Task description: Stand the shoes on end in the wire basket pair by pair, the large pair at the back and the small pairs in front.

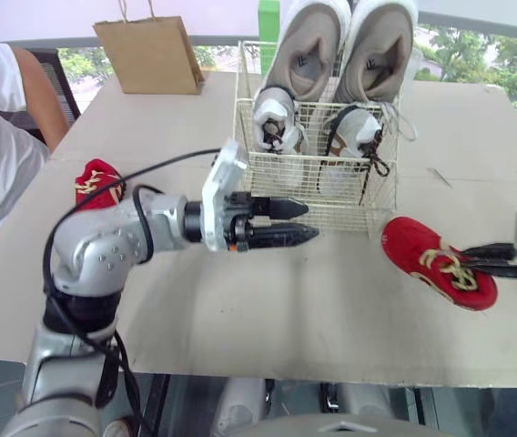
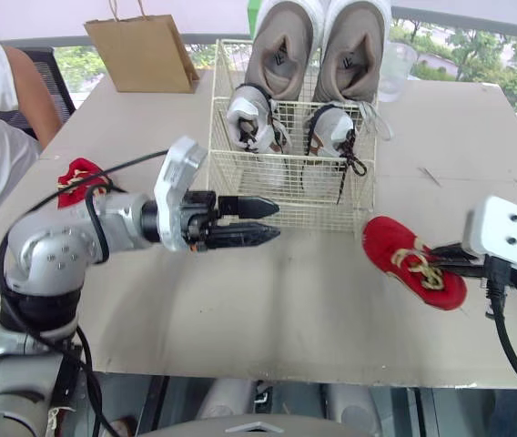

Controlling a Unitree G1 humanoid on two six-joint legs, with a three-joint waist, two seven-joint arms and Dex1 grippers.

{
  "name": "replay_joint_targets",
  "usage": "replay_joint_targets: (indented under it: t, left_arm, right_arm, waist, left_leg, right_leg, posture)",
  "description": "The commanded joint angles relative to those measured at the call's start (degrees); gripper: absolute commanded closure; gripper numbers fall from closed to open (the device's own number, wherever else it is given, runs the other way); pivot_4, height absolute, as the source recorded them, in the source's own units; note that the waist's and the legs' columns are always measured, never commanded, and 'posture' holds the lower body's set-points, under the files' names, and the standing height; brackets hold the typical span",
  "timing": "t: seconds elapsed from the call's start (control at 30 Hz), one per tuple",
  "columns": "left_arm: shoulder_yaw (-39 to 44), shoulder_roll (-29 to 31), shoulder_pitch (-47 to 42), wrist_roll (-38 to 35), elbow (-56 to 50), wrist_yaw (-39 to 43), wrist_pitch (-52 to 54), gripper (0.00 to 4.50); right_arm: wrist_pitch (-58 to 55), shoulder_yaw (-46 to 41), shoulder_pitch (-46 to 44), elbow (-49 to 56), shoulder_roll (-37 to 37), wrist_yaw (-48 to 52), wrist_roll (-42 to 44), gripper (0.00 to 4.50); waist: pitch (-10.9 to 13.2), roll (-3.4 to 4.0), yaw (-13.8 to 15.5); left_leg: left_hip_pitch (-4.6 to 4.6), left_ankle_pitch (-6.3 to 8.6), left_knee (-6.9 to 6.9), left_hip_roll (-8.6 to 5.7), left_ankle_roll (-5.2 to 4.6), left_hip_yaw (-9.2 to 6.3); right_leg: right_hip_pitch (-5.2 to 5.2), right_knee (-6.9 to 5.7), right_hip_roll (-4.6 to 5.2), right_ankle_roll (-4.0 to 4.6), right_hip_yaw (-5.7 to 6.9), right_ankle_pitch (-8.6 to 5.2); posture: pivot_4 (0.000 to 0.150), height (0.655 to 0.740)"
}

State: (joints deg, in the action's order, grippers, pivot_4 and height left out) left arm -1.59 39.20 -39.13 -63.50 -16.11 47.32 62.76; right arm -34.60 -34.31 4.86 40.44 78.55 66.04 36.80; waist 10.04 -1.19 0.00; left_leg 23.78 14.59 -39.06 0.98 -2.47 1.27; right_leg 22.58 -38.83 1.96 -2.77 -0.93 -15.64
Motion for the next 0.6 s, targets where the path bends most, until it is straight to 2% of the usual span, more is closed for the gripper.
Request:
replay_joint_targets:
  t: [0.03,0.2,0.3,0.37,0.47,0.6]
  left_arm:
    - [-1.3,-1.1,-6.1,-0.6,3.2,2.0,3.2,0.94]
    - [-3.9,-1.7,-10.9,3.8,6.4,6.0,2.7,0.94]
    - [-5.2,-1.3,-10.9,6.4,5.9,8.4,1.3,0.94]
    - [-5.0,-1.0,-10.1,6.8,4.9,9.7,1.0,0.94]
    - [-5.4,1.4,-7.9,6.9,1.6,14.5,0.3,0.94]
    - [-7.2,7.2,-1.7,11.9,-5.7,23.7,-7.7,0.94]
  right_arm:
    - [4.2,6.3,-7.7,1.2,2.8,0.5,3.1,4.45]
    - [2.1,10.6,-13.4,1.2,4.2,0.7,4.1,4.45]
    - [-6.6,9.2,-12.9,1.6,3.2,-3.6,6.5,4.45]
    - [-12.8,7.3,-11.5,2.7,0.7,-6.5,11.1,4.45]
    - [-21.7,1.4,-5.7,7.2,-3.4,-8.2,18.3,3.67]
    - [-32.4,-5.5,4.6,14.6,-9.1,-16.2,26.4,1.67]
  waist:
    - [0.0,-0.01,0.0]
    - [0.0,-0.01,0.3]
    - [0.0,-0.01,0.5]
    - [0.0,-0.04,0.7]
    - [0.0,-0.03,0.8]
    - [0.0,-0.01,0.8]
  left_leg:
    - [0.02,0.0,0.0,0.0,0.0,-0.03]
    - [0.18,-0.05,-0.01,-0.07,0.09,-0.02]
    - [0.25,-0.16,0.0,-0.07,0.28,-0.05]
    - [0.27,-0.16,0.0,-0.07,0.29,-0.07]
    - [0.27,-0.15,0.01,-0.06,0.27,-0.14]
    - [0.28,-0.15,0.03,-0.06,0.28,-0.15]
  right_leg:
    - [0.01,0.01,0.01,0.01,0.03,0.0]
    - [0.07,0.08,0.18,0.02,-0.01,-0.01]
    - [0.08,0.19,0.23,0.02,-0.03,-0.01]
    - [0.09,0.18,0.34,0.03,-0.06,0.0]
    - [0.07,0.15,0.48,0.04,0.0,0.0]
    - [0.1,0.1,0.46,0.04,0.0,0.0]
  posture:
    - [0.15,0.74]
    - [0.15,0.74]
    - [0.15,0.74]
    - [0.15,0.74]
    - [0.15,0.74]
    - [0.15,0.74]
